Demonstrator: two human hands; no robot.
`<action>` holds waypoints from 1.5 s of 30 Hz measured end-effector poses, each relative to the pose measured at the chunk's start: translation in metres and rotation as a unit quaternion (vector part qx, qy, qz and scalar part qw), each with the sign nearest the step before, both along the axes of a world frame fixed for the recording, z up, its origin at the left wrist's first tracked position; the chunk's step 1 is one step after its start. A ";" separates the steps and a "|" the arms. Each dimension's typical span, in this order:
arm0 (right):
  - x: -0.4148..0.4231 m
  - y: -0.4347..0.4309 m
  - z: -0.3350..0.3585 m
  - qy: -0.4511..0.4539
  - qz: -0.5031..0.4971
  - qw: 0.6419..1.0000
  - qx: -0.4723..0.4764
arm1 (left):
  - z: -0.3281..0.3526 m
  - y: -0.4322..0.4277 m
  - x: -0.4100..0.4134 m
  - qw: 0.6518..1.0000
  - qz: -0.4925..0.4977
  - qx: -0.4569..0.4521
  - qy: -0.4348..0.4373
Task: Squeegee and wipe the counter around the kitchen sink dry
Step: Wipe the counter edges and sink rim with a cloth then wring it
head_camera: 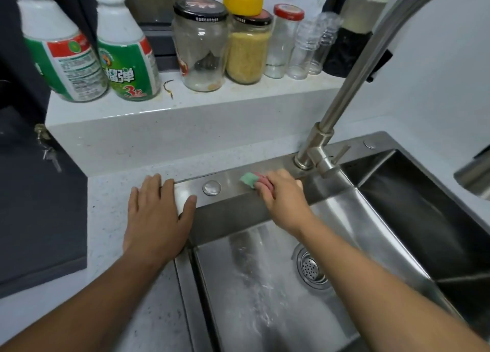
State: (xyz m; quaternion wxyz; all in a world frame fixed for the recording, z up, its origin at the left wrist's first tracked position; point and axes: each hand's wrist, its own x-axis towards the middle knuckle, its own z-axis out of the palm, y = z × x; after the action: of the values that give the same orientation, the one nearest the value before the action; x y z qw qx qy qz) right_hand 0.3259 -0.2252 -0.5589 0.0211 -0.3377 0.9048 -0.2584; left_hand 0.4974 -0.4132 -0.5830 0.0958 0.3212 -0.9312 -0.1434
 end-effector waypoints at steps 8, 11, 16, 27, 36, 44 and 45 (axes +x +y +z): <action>0.099 0.071 0.041 -0.575 -0.198 0.699 -0.377 | 0.016 0.006 0.014 0.988 -0.038 0.105 0.105; 0.110 0.099 0.047 -0.580 -0.214 0.685 -0.386 | 0.032 0.026 0.031 0.974 -0.052 0.156 0.153; 0.111 0.142 0.057 -0.510 -0.175 0.784 -0.307 | 0.044 0.077 0.080 0.965 -0.066 0.173 0.184; 0.081 0.215 0.040 -0.363 -0.115 0.915 -0.134 | 0.043 0.265 0.096 0.965 -0.074 0.188 0.168; 0.014 0.277 0.033 -0.398 -0.165 0.891 -0.141 | 0.026 0.406 0.037 0.971 0.003 0.218 0.101; -0.037 0.309 0.030 -0.521 -0.074 0.842 -0.119 | 0.019 0.422 0.026 0.977 0.077 0.195 0.029; -0.040 0.312 0.032 -0.516 -0.075 0.846 -0.112 | 0.019 0.422 0.026 0.977 0.076 0.196 0.020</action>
State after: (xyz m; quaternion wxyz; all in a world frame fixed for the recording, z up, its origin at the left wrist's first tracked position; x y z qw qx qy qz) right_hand 0.2863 0.0871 -0.5270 0.4274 -0.0869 0.7507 -0.4962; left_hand 0.5232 0.0085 -0.5643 0.0603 0.4005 -0.8557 -0.3221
